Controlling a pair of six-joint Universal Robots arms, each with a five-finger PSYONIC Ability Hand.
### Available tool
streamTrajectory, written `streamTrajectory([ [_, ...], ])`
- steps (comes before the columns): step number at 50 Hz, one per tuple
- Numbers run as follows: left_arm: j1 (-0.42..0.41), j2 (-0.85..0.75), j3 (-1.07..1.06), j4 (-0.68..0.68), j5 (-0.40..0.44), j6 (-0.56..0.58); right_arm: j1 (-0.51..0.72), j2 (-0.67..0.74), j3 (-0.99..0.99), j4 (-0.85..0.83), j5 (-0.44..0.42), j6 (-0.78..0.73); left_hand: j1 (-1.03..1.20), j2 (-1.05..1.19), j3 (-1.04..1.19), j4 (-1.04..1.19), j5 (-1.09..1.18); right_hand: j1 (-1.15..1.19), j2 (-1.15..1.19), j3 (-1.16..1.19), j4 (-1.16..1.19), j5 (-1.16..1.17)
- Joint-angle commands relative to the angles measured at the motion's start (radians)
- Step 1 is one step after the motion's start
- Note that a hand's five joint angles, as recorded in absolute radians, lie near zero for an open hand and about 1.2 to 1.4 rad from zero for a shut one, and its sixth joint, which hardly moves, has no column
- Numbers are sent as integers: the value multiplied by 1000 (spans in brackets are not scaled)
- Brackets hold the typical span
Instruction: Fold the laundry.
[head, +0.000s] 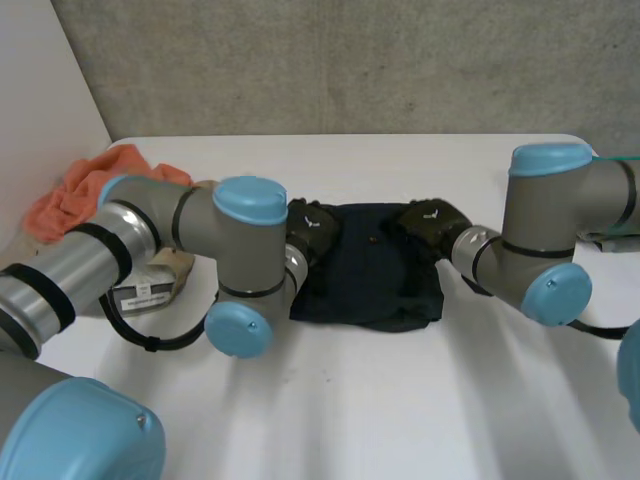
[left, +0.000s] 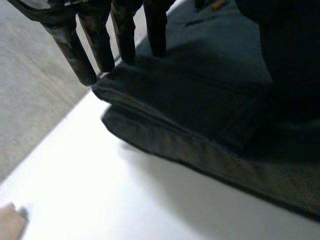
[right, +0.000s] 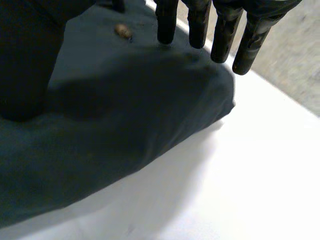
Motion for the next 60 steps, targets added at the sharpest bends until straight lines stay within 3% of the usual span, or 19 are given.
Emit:
streamTrajectory([
  [1, 0, 145, -46, 3, 25, -13, -4, -148, 68, -32, 16, 8, -24, -32, -35, -33, -17, 18, -49, -28, -62, -71],
  [6, 8, 314, -186, 53, 105, -46, -12, -340, 295, -146, 58, 5, -56, -64, -67, -65, -49, 18, -49, -28, -62, -71],
  [10, 29, 484, -368, 122, 267, -130, 1, -424, 486, -246, 62, 5, -62, -70, -73, -71, -55, 18, -49, -28, -62, -71],
  [14, 67, 605, -505, 144, 433, -187, 5, -454, 654, -336, 56, 4, -62, -70, -73, -71, -55, 18, -49, -28, -62, -71],
  [19, 96, 678, -602, 145, 571, -229, 60, -448, 784, -481, 58, 5, -50, -58, -62, -59, -43, 18, -49, -28, -62, -71],
  [29, 113, 695, -663, 145, 585, -243, 125, -255, 768, -778, 103, -7, -41, -49, -53, -50, -35, 18, -49, -28, -62, -71],
  [36, 113, 696, -663, 145, 585, -244, 126, -140, 613, -785, 151, -7, -41, -49, -53, -50, -35, 37, -31, -10, -44, -52],
  [51, 118, 702, -666, 145, 585, -246, 125, -3, 374, -684, 139, -10, -39, -47, -50, -47, -32, 783, 715, 736, 702, 694],
  [56, 123, 704, -666, 145, 580, -249, 125, 37, 274, -601, 93, -8, -41, -49, -53, -50, -35, 1239, 1171, 1192, 1158, 1150],
  [60, 124, 704, -666, 145, 579, -249, 117, 42, 222, -592, 84, -10, -41, -49, -53, -50, -35, 1240, 1172, 1193, 1159, 1151],
])
